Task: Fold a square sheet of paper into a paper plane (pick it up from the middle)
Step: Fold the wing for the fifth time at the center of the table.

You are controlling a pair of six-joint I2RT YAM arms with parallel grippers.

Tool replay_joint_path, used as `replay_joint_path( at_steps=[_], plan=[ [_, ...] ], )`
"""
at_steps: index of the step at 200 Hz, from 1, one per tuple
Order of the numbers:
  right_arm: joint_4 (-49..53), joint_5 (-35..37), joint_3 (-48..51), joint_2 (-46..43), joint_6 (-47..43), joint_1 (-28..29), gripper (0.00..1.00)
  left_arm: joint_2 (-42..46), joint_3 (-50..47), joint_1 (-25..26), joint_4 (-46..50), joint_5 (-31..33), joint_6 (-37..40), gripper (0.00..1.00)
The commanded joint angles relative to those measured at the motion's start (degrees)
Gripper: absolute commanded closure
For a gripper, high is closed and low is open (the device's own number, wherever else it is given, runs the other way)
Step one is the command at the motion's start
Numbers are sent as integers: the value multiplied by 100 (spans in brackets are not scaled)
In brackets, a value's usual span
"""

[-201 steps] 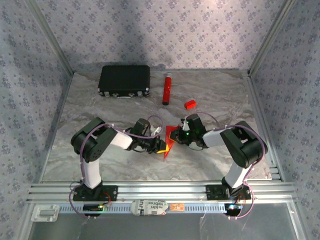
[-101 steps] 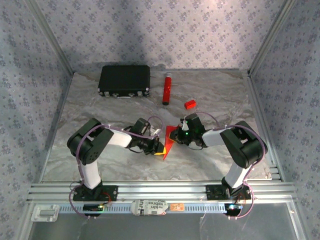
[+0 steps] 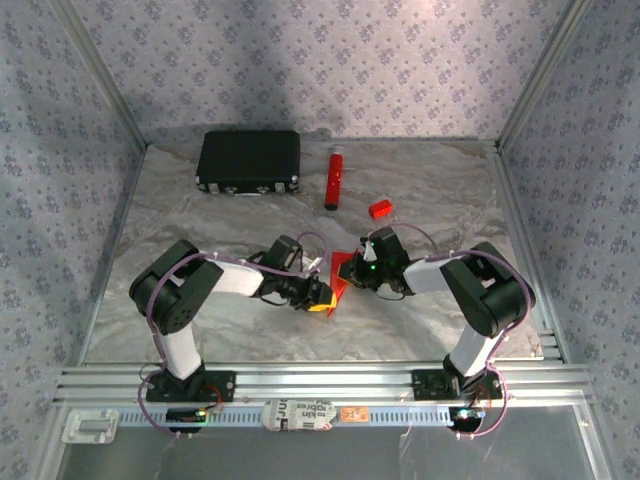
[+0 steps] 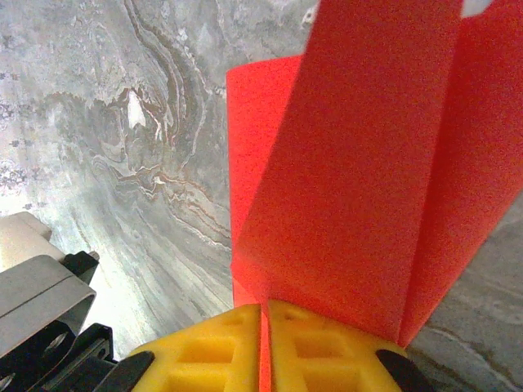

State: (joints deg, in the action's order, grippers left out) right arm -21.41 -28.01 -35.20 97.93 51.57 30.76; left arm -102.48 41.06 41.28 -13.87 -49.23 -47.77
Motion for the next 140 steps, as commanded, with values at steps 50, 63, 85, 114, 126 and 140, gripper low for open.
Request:
replay_joint_path(
  at_steps=[50,63,85,114,126,140],
  plan=[
    [708,454,55,202,-134,46,88,76,-37,26,-511,432,-452,82],
    [707,449,50,213,-134,53,88,134,-63,25,-473,514,-445,82],
    [716,446,48,214,-131,61,88,228,-111,14,-492,635,-452,84],
    [717,459,41,223,-126,70,88,143,-100,23,-619,405,-521,95],
    [719,446,47,232,-126,65,88,106,-89,14,-626,307,-516,97],
    [730,447,34,237,-122,70,87,49,-86,19,-604,171,-490,98]
  ],
)
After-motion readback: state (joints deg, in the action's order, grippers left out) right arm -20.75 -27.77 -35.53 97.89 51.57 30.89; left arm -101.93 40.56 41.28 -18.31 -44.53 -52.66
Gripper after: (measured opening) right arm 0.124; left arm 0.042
